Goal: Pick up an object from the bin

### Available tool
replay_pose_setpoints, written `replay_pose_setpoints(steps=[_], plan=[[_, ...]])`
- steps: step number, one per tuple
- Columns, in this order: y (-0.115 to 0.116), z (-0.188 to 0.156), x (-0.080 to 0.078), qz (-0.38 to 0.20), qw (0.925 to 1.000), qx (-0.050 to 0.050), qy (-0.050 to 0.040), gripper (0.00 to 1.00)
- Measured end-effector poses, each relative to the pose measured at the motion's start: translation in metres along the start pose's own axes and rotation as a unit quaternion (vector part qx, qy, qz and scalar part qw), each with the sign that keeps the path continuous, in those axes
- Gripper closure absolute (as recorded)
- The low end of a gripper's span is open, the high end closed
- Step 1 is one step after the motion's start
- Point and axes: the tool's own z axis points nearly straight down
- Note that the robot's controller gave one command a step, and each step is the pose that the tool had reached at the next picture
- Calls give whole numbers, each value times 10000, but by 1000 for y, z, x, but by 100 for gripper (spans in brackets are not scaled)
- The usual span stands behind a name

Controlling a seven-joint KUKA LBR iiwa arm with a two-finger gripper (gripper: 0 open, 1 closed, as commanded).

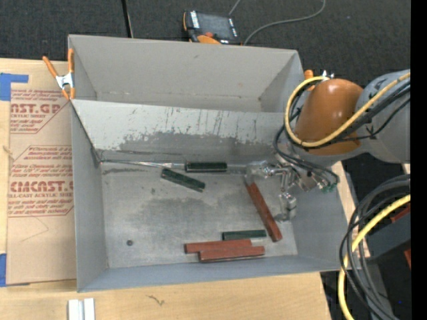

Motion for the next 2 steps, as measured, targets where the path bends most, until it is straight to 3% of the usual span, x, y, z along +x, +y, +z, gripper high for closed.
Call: replay_pose_setpoints(steps=[1,2], plan=[[-6,22,-21,-1653,9862,24,-15,0],[-7,20,-21,-1647,9863,33,-17,100]])
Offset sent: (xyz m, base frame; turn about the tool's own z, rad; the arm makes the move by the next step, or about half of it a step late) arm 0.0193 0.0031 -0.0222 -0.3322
